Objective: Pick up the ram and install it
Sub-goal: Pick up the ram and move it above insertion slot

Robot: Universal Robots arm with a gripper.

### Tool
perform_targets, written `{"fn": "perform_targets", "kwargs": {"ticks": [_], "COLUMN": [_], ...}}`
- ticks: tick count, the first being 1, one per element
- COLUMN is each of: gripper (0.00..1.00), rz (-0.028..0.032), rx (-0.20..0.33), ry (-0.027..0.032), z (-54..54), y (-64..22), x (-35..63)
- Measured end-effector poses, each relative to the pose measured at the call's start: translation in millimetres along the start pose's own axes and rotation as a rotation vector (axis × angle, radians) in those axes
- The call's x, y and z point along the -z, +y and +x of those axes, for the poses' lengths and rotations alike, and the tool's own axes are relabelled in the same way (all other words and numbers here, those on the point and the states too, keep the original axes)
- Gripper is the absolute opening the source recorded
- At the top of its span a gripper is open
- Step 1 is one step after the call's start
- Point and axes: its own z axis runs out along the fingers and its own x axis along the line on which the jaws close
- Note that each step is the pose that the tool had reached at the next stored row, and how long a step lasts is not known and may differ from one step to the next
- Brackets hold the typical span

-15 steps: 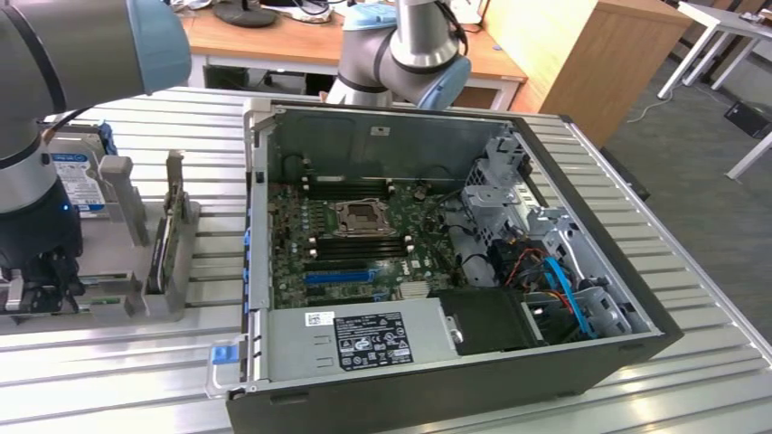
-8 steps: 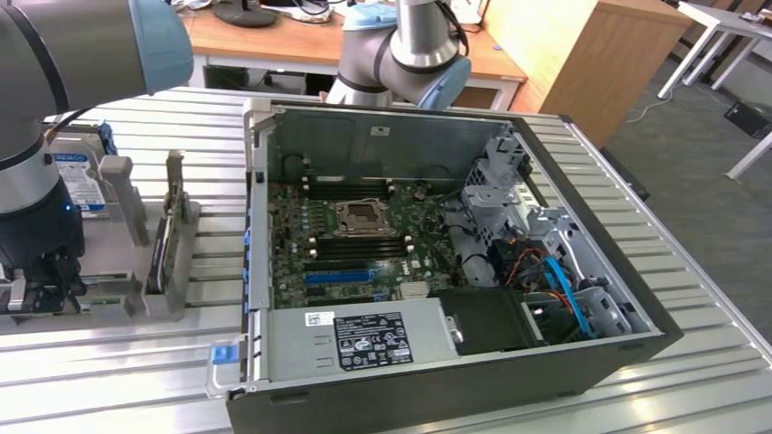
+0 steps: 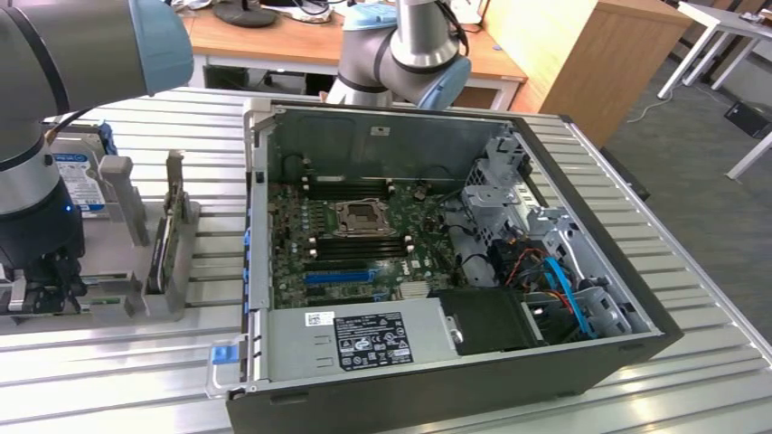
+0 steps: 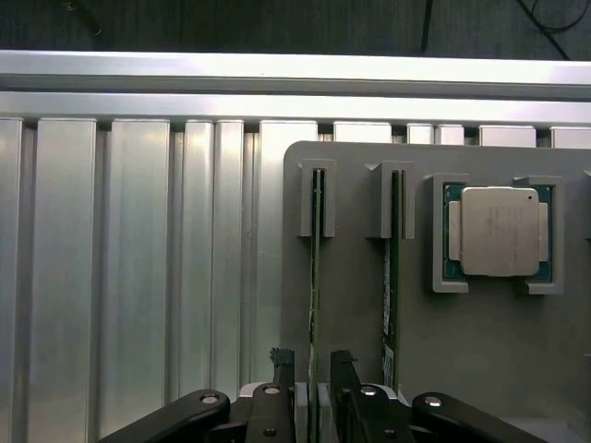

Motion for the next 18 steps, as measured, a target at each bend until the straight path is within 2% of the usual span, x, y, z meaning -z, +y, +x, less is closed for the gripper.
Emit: {"fn": "perform_targets", "kwargs": {"ticks": [8,10,11,18], "gripper": [0.30,0.28,0.22,0.22], "rz": [0.0000,0.0000,0.0000,0.0000], "rx": [0.000,0.000,0.000,0.000], "ry": [0.0000,0.0000,0.0001,0.0000], "z": [0.0,0.0,0.0,0.0], "y": [0.0,0.0,0.0,0.0], "x": [0.0,0.0,0.0,-0.6]}}
